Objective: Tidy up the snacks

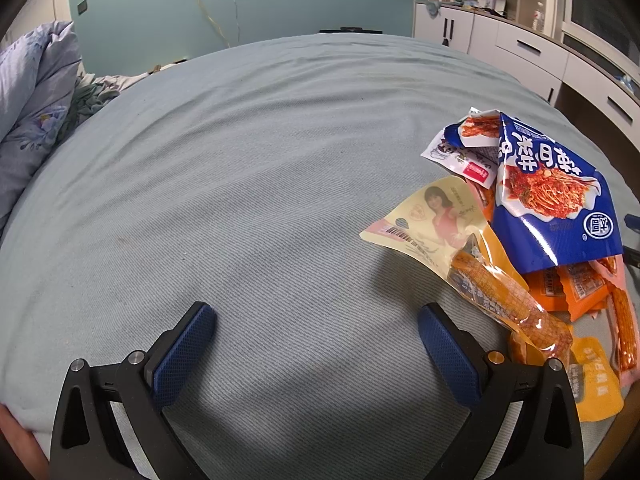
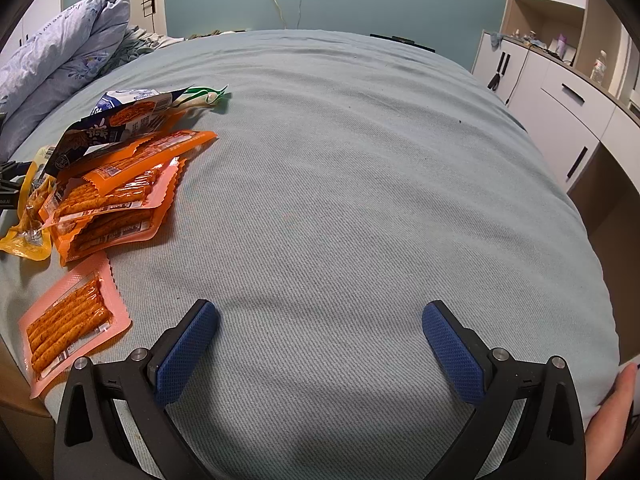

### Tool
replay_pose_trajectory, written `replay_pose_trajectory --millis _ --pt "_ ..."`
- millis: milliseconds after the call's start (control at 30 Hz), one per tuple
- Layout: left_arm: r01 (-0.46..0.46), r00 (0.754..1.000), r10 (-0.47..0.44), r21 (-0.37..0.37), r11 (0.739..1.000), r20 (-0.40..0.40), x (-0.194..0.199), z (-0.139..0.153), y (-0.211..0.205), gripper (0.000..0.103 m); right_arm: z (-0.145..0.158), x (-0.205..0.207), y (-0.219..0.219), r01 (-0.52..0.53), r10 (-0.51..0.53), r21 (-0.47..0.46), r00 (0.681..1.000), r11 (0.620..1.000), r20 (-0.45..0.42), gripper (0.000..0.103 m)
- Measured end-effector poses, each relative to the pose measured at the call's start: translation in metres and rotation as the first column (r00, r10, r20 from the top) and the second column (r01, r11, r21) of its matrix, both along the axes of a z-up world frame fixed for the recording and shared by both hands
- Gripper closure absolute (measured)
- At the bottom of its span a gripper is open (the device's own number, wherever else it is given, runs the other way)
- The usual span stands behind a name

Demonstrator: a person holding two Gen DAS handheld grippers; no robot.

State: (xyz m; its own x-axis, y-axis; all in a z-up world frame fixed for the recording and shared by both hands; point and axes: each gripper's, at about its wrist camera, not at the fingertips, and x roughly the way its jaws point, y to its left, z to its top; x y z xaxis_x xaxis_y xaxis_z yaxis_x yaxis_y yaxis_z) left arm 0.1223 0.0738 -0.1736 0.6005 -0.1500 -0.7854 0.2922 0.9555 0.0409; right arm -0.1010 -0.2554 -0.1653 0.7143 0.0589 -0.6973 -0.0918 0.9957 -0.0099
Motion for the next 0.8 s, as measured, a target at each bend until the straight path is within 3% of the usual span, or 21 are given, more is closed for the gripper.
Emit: replay_pose_trajectory --millis 800 --pt "0.0 1.0 0.0 0.002 1.0 0.0 0.0002 0.0006 -0.0004 0.0 -0.002 0.0002 -0.001 -0.002 0.002 0.006 1.0 1.0 0.001 0.0"
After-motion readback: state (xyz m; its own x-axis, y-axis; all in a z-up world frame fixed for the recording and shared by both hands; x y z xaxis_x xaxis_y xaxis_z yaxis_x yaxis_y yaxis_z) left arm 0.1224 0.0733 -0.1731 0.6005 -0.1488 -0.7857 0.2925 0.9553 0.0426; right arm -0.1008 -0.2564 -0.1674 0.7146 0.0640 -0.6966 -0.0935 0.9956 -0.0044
